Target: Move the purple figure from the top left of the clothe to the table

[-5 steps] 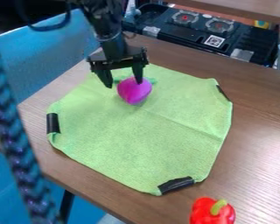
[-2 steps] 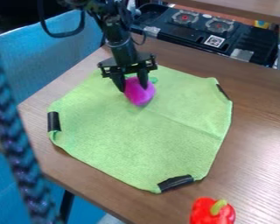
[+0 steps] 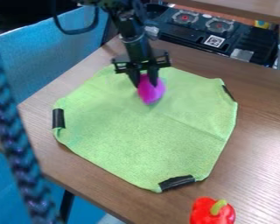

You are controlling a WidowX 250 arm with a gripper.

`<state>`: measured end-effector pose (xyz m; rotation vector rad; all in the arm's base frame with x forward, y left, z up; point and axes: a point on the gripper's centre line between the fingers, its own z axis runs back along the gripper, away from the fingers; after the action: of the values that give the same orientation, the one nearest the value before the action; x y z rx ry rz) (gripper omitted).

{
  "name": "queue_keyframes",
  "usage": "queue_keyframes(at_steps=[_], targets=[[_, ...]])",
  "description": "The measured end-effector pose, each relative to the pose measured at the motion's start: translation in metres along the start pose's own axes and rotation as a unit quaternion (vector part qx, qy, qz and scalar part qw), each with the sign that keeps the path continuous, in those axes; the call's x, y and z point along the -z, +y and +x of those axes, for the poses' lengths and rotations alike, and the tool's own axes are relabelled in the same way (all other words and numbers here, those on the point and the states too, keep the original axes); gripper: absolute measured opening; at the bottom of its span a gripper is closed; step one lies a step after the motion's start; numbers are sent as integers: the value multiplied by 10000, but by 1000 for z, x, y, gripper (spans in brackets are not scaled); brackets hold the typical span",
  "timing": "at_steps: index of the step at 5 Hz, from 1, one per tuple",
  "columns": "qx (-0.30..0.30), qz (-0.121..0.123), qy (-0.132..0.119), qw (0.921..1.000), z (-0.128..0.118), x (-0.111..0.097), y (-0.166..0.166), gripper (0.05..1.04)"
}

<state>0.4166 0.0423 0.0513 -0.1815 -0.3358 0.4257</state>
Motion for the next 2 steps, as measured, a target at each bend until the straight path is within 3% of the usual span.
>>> queue_keyframes(at_steps=[2], targets=[[214, -406, -38, 9989, 7, -18, -56, 367]])
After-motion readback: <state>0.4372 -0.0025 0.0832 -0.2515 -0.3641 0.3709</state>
